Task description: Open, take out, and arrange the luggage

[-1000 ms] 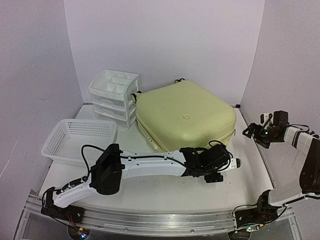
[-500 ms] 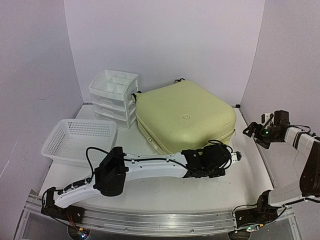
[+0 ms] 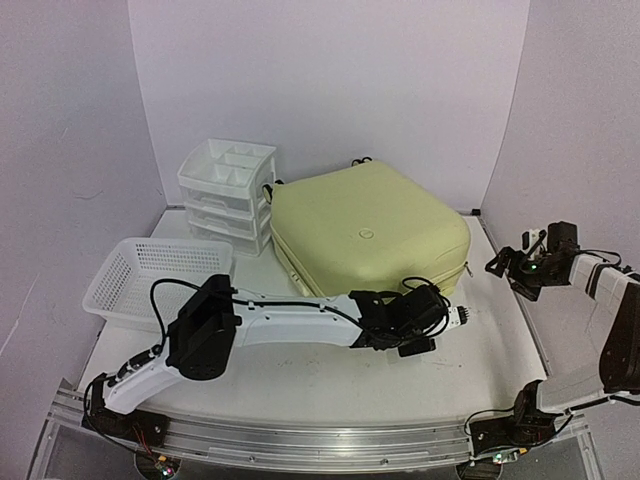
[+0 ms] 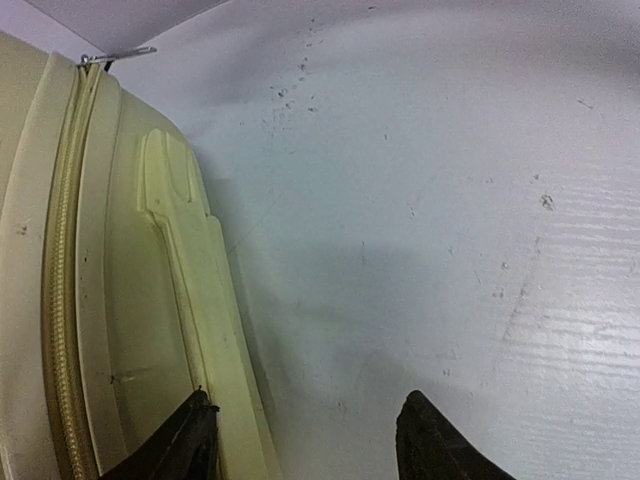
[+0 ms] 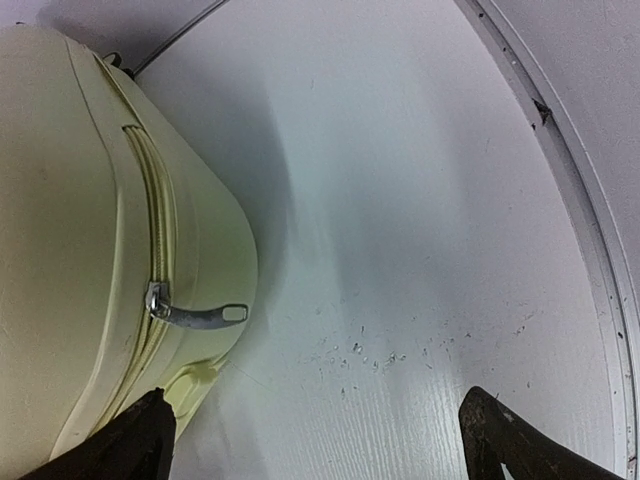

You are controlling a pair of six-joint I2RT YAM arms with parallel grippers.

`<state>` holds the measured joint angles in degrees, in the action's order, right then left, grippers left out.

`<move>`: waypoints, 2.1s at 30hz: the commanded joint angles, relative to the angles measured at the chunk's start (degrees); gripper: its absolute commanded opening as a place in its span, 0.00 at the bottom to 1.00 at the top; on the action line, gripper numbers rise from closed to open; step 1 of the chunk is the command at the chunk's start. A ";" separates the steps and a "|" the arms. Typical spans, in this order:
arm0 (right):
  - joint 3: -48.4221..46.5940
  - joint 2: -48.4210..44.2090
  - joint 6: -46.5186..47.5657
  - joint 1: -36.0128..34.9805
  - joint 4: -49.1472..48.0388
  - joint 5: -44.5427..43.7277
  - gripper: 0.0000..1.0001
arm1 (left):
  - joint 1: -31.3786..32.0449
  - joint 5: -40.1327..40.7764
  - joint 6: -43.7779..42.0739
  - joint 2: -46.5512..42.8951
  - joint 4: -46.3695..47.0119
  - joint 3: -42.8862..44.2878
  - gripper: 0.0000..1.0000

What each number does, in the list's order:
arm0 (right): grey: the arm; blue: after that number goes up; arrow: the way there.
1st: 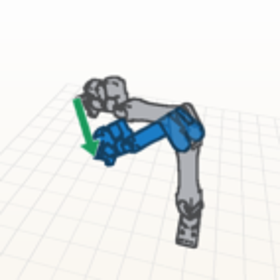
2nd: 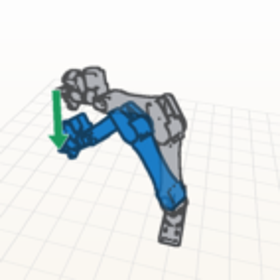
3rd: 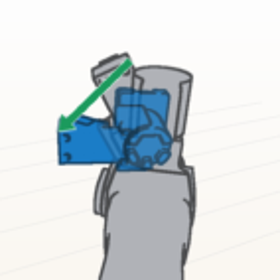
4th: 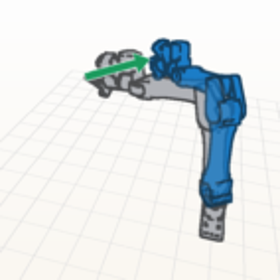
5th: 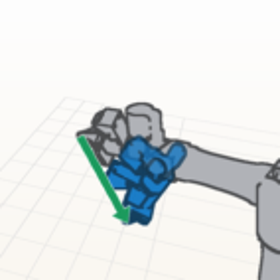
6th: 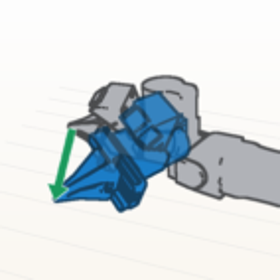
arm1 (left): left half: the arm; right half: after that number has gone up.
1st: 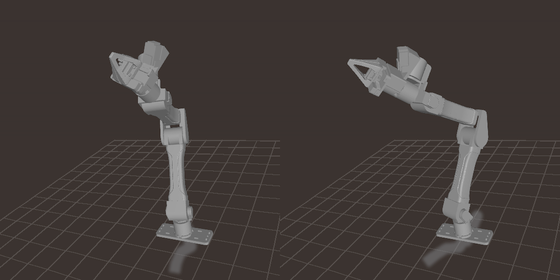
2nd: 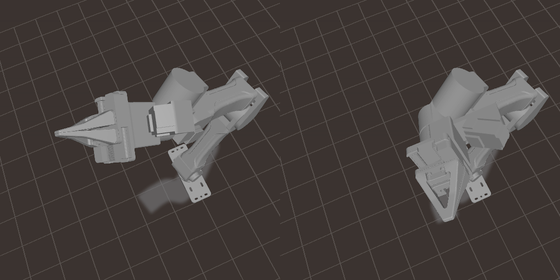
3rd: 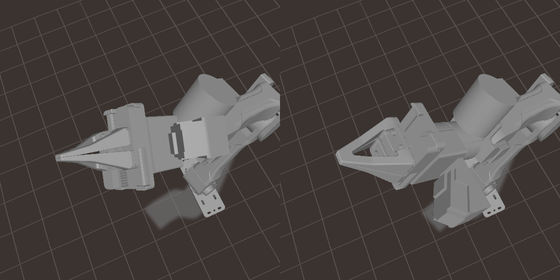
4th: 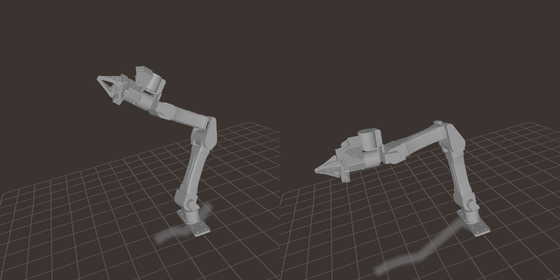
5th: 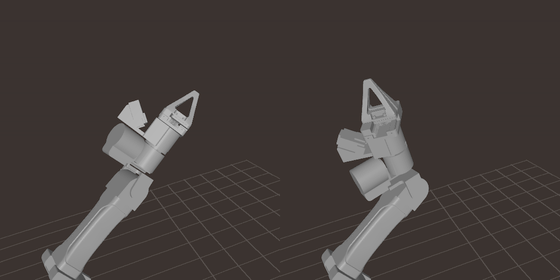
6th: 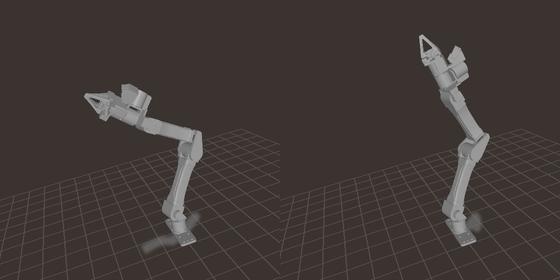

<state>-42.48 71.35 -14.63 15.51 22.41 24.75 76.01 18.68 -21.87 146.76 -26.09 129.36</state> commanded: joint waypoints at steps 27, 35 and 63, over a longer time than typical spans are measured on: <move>5.97 4.15 13.30 -13.66 -12.32 20.93 0.57 | -1.83 -11.06 11.09 -22.78 -6.61 -23.81 0.57; 6.90 3.86 16.17 -14.02 -15.31 25.91 0.59 | -1.90 -9.42 9.44 -19.90 -5.21 -18.74 0.66; 8.72 -3.01 26.61 -24.79 -9.38 0.01 0.42 | -3.00 -2.44 12.20 -15.51 -3.85 -23.46 0.62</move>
<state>-32.69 69.67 8.40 -7.09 12.40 29.56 73.82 15.81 -11.70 132.94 -27.46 107.33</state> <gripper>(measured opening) 0.439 0.618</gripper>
